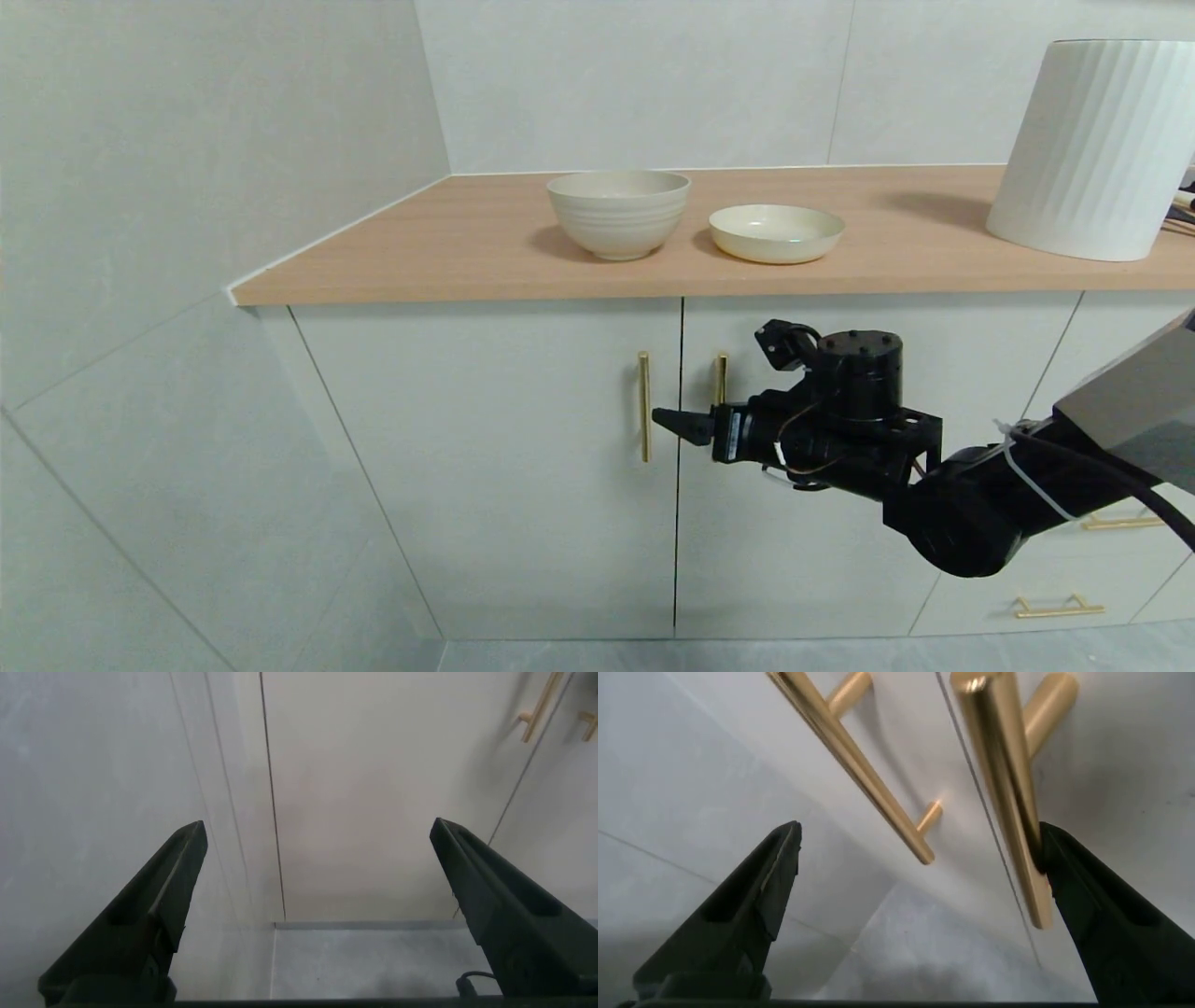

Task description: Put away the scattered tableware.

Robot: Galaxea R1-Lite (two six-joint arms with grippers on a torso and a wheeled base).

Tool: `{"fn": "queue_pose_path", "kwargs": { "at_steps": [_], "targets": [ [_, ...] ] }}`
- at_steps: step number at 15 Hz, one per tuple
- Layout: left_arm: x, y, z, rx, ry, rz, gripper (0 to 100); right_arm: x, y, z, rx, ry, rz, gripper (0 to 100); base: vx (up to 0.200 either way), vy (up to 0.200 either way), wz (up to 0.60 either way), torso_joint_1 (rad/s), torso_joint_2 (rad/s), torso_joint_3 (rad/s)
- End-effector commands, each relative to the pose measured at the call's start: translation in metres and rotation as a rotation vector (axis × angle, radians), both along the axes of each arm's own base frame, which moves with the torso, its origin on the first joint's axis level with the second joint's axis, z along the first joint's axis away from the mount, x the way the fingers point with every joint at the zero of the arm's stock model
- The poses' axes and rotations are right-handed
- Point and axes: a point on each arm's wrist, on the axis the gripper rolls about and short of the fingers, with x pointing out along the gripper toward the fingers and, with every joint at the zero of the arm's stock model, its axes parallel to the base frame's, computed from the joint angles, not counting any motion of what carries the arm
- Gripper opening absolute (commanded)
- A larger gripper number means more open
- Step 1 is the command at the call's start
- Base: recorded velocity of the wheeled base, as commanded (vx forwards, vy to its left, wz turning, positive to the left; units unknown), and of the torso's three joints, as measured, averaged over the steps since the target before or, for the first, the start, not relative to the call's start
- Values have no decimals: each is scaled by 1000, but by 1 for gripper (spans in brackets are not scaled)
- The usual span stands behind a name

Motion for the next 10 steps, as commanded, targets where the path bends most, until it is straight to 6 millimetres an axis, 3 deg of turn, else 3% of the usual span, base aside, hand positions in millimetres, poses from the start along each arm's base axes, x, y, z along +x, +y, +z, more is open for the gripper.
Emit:
{"fn": "queue_pose_path", "kwargs": {
  "at_steps": [1, 8, 10],
  "targets": [
    [0, 0, 0, 0, 2, 0, 100, -4, 1, 5, 19, -1, 10, 100, 0, 0, 0, 0, 0, 0],
    [0, 0, 0, 0, 2, 0, 100, -34, -3, 16, 27, 10, 69, 100, 0, 0, 0, 0, 0, 0],
    [0, 0, 0, 0, 2, 0, 100, -50, -13, 19, 25, 27, 111, 100, 0, 0, 0, 0, 0, 0]
  ]
}}
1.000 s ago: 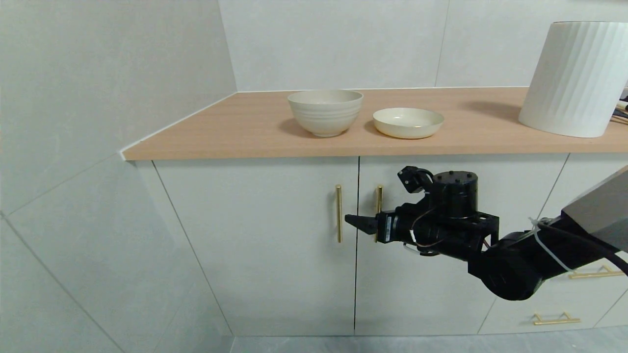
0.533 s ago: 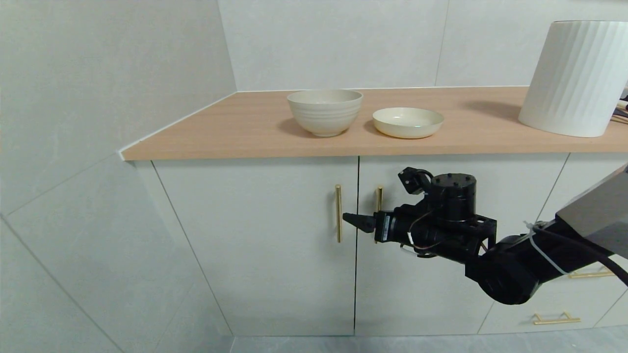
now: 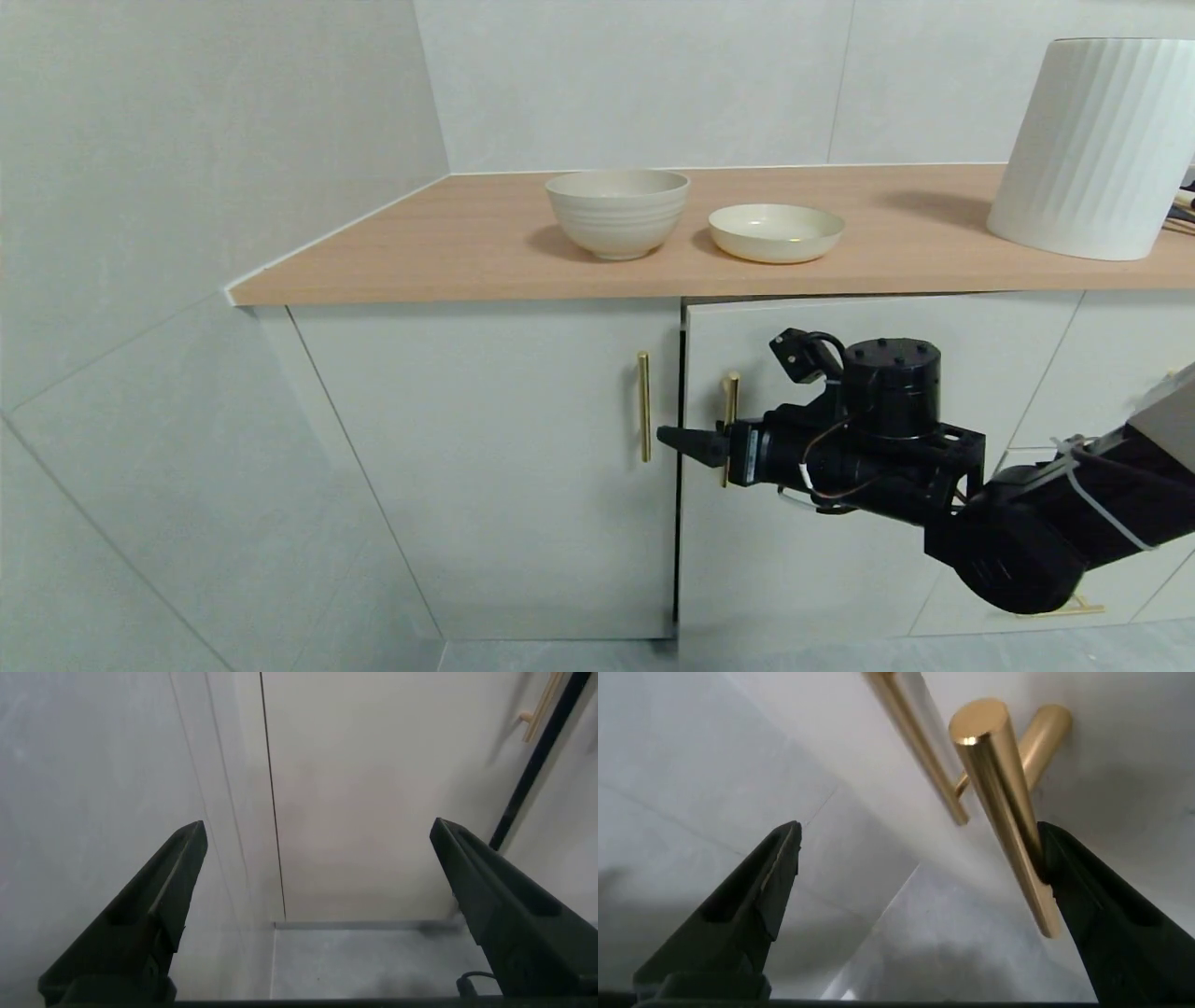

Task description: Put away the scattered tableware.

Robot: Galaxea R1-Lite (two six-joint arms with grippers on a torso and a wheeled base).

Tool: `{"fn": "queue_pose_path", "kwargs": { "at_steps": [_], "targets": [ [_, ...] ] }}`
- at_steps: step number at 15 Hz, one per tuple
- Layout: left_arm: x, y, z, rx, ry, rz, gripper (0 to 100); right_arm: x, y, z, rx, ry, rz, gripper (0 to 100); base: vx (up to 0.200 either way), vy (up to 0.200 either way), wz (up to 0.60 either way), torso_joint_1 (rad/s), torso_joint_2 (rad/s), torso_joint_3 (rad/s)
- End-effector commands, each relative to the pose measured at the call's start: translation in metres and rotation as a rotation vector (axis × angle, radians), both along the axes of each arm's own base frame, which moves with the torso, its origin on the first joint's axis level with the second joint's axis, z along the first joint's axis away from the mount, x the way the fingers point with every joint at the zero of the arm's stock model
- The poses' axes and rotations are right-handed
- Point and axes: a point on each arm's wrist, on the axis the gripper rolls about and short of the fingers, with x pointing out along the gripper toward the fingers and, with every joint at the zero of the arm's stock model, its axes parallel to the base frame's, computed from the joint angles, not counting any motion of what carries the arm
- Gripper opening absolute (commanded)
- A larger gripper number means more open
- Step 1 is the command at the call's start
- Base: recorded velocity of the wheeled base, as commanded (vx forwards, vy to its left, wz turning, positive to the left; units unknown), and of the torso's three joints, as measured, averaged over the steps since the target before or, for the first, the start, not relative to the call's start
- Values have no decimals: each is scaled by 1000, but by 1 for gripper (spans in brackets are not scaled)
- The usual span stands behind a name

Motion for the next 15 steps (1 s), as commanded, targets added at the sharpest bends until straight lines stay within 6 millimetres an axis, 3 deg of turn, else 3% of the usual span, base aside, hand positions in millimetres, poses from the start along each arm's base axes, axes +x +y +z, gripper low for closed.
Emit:
{"fn": "queue_pose_path", "kwargs": {
  "at_steps": [1, 5, 11, 15],
  "targets": [
    [0, 0, 0, 0, 2, 0, 100, -22, -9, 13, 16, -9, 49, 100, 0, 0, 0, 0, 0, 0],
    [0, 0, 0, 0, 2, 0, 100, -58, -15, 20, 15, -5, 110, 100, 0, 0, 0, 0, 0, 0],
    [0, 0, 0, 11, 2, 0, 100, -76, -30, 15, -3, 22, 110, 100, 0, 0, 0, 0, 0, 0],
    [-11, -2, 34, 30, -116, -92, 100, -82, -35, 18, 3, 20, 108, 100, 0, 0, 0, 0, 0, 0]
  ]
}}
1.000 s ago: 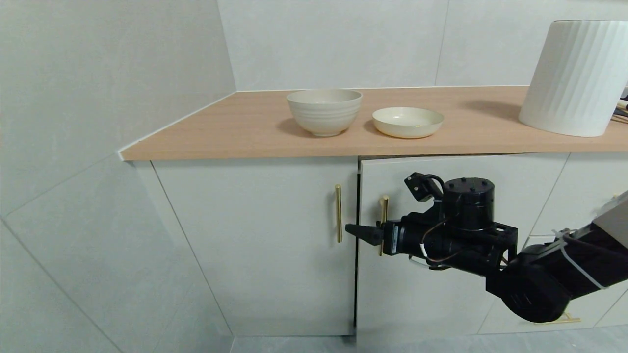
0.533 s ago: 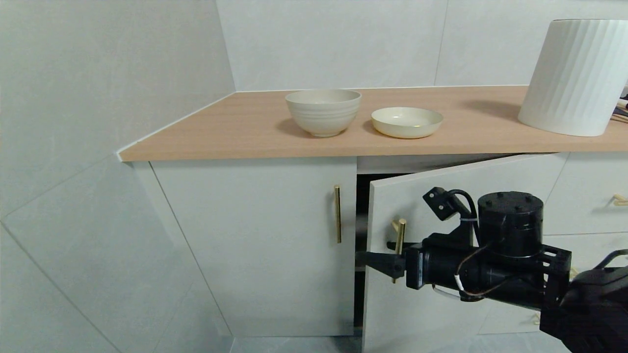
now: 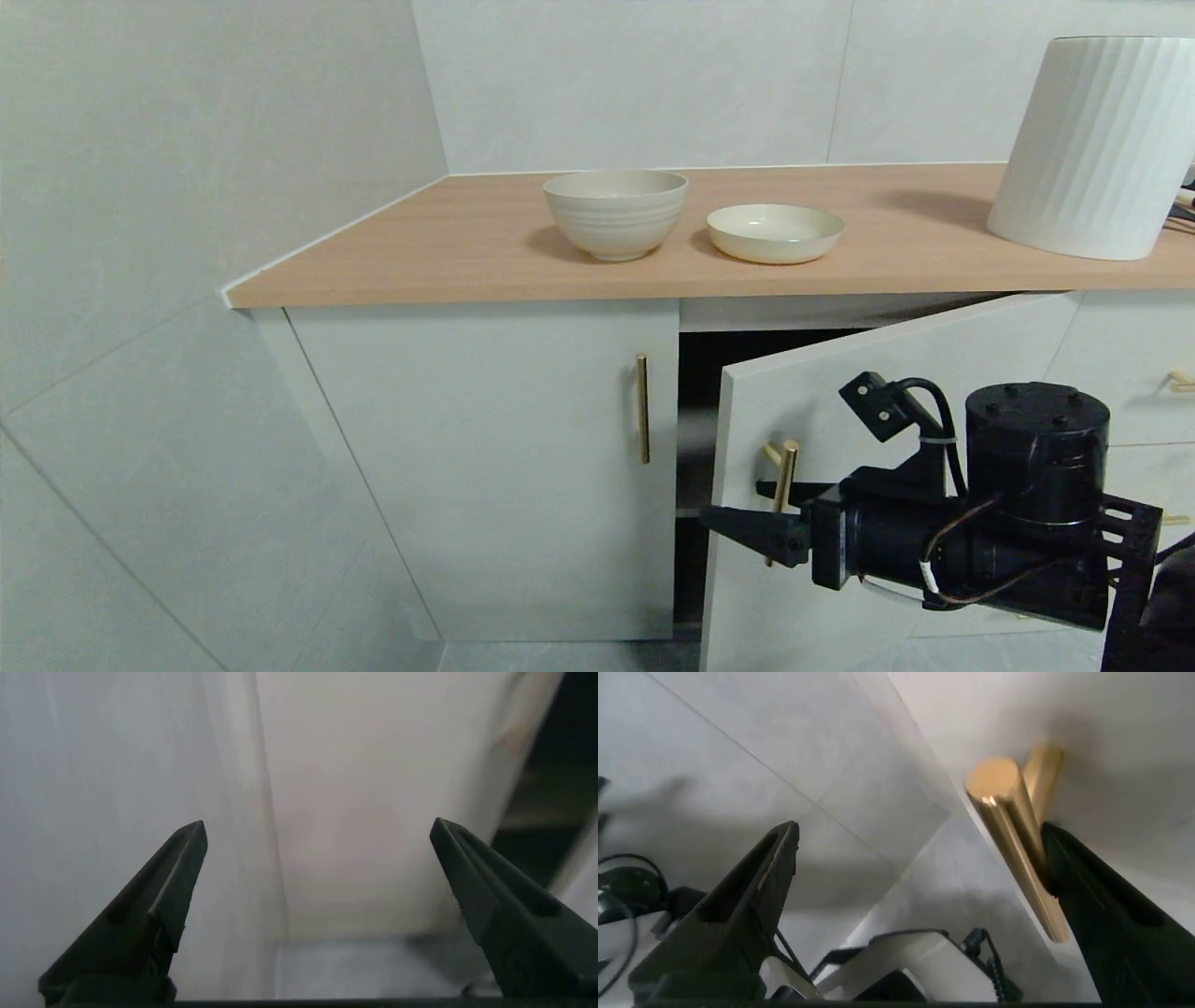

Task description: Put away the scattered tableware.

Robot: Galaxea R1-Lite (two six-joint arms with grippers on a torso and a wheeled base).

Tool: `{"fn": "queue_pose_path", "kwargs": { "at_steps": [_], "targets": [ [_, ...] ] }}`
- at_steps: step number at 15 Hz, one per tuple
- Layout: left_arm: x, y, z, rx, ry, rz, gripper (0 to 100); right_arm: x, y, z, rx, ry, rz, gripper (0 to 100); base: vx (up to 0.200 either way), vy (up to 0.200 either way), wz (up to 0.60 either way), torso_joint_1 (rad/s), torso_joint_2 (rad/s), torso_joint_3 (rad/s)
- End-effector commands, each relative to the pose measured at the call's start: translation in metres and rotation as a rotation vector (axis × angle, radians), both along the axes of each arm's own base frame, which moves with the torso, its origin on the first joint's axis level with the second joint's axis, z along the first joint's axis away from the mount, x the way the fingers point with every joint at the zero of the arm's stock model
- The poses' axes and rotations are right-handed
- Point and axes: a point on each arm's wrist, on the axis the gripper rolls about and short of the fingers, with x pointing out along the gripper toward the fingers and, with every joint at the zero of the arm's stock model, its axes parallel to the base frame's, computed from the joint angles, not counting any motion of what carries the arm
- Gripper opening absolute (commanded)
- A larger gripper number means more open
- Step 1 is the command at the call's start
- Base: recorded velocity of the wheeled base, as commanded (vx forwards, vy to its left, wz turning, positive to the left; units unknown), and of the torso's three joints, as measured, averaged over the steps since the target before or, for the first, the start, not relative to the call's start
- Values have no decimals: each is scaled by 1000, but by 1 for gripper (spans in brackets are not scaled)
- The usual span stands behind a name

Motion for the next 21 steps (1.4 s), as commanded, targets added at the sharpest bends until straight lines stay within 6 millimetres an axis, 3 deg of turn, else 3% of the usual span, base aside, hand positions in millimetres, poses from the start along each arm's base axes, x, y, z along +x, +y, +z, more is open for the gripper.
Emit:
{"fn": "queue_pose_path", "kwargs": {
  "at_steps": [1, 3, 6, 8, 11, 12, 13, 15, 16, 17, 18, 21],
  "targets": [
    [-8, -3, 27, 2, -46, -121, 100, -2, -2, 3, 3, -7, -4, 100, 0, 0, 0, 0, 0, 0],
    [-1, -6, 51, -26, 46, -287, 100, -1, -2, -2, -10, 2, -2, 100, 0, 0, 0, 0, 0, 0],
    [29, -10, 95, -107, 179, -482, 100, -1, -1, -2, -6, 8, -2, 100, 0, 0, 0, 0, 0, 0],
    [59, -12, 120, -136, 264, -576, 100, -1, -1, -2, -7, 10, -2, 100, 0, 0, 0, 0, 0, 0],
    [121, -24, 133, -165, 437, -739, 100, -1, -1, -2, -6, 8, -2, 100, 0, 0, 0, 0, 0, 0],
    [123, -24, 133, -166, 442, -743, 100, -1, -1, -2, -6, 8, -2, 100, 0, 0, 0, 0, 0, 0],
    [164, -46, 122, -158, 549, -849, 100, 0, 0, -4, -11, 14, -2, 100, 0, 0, 0, 0, 0, 0],
    [194, -63, 108, -151, 595, -892, 100, 0, 0, -4, -12, 15, -2, 100, 0, 0, 0, 0, 0, 0],
    [219, -73, 95, -151, 617, -896, 100, 0, 0, -4, -12, 15, -2, 100, 0, 0, 0, 0, 0, 0],
    [229, -77, 89, -149, 623, -892, 100, 0, 0, -4, -12, 15, -2, 100, 0, 0, 0, 0, 0, 0],
    [248, -85, 71, -146, 654, -873, 100, 0, 0, -5, -13, 17, -2, 100, 0, 0, 0, 0, 0, 0],
    [261, -103, 41, -140, 754, -899, 100, 4, 3, -13, -32, 38, -2, 100, 0, 0, 0, 0, 0, 0]
  ]
}}
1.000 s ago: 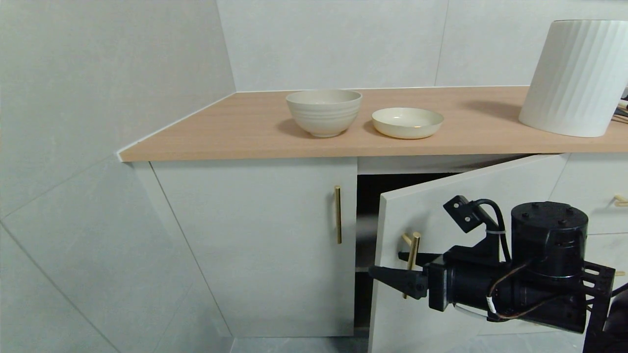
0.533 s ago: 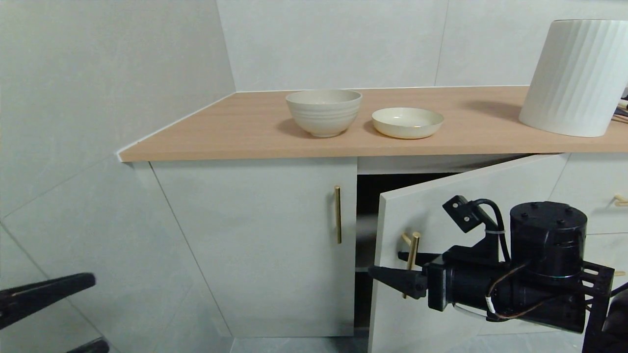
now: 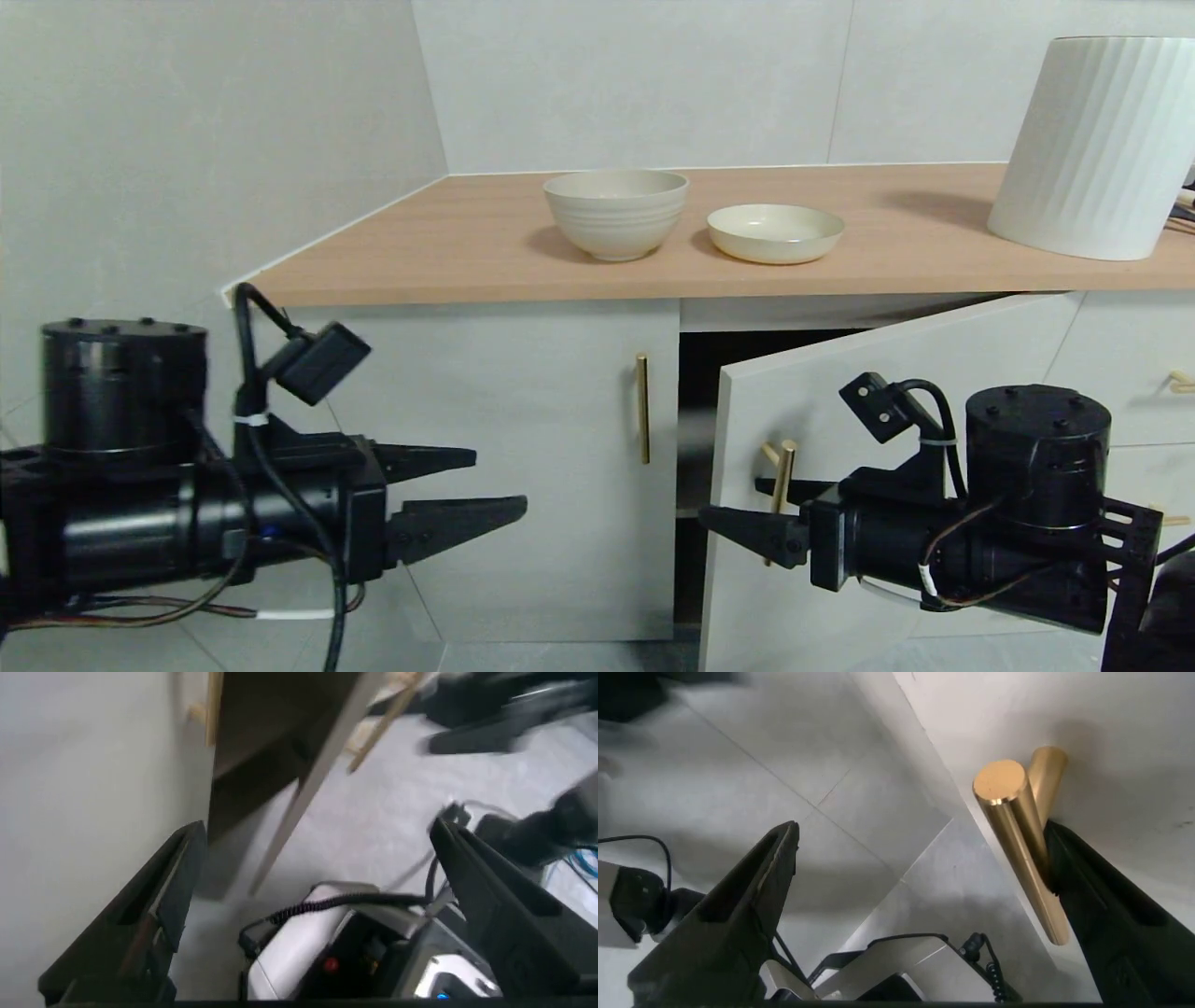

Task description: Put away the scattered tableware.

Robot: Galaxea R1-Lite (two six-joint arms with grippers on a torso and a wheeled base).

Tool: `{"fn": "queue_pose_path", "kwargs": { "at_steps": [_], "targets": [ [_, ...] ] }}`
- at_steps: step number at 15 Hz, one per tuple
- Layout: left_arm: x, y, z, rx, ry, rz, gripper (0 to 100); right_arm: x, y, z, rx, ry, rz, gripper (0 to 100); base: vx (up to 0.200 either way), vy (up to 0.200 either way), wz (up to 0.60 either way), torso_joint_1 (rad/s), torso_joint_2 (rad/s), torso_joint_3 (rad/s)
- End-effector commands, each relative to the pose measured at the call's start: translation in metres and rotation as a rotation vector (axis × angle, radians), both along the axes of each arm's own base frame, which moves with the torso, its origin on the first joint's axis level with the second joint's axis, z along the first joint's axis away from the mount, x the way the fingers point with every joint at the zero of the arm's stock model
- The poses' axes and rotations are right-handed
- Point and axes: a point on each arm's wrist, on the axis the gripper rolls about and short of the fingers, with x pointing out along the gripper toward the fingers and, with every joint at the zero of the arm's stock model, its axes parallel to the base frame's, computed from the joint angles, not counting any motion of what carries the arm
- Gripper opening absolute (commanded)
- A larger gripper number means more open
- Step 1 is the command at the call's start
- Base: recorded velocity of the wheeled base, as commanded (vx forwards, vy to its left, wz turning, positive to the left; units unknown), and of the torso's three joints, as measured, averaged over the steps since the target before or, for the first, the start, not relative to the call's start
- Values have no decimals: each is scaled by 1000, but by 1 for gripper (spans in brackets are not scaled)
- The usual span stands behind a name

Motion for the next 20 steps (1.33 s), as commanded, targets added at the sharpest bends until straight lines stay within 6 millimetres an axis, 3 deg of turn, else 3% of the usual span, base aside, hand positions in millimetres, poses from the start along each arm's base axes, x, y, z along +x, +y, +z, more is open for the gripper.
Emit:
{"fn": "queue_pose_path", "kwargs": {
  "at_steps": [1, 6, 7, 11, 12, 15, 20],
  "targets": [
    [21, -25, -47, 60, 156, -62, 100, 3, 2, -9, -23, 28, 1, 100, 0, 0, 0, 0, 0, 0],
    [18, -34, -55, 75, 184, -98, 100, 3, 2, -9, -23, 28, 1, 100, 0, 0, 0, 0, 0, 0],
    [17, -36, -56, 77, 188, -104, 0, 3, 2, -9, -23, 28, 1, 100, 0, 0, 0, 0, 0, 0],
    [18, -45, -46, 47, 192, -97, 0, 3, 3, -11, -28, 37, 0, 100, 0, 0, 0, 0, 0, 0],
    [23, -58, -38, 7, 217, -101, 0, 4, 3, -12, -29, 38, 0, 100, 0, 0, 0, 0, 0, 0],
    [53, -100, -53, -4, 227, -158, 0, 2, 2, -10, -26, 32, 1, 100, 0, 0, 0, 0, 0, 0],
    [63, -138, -83, -20, 122, -86, 0, 2, 2, -7, -17, 22, 2, 100, 0, 0, 0, 0, 0, 0]
  ]
}}
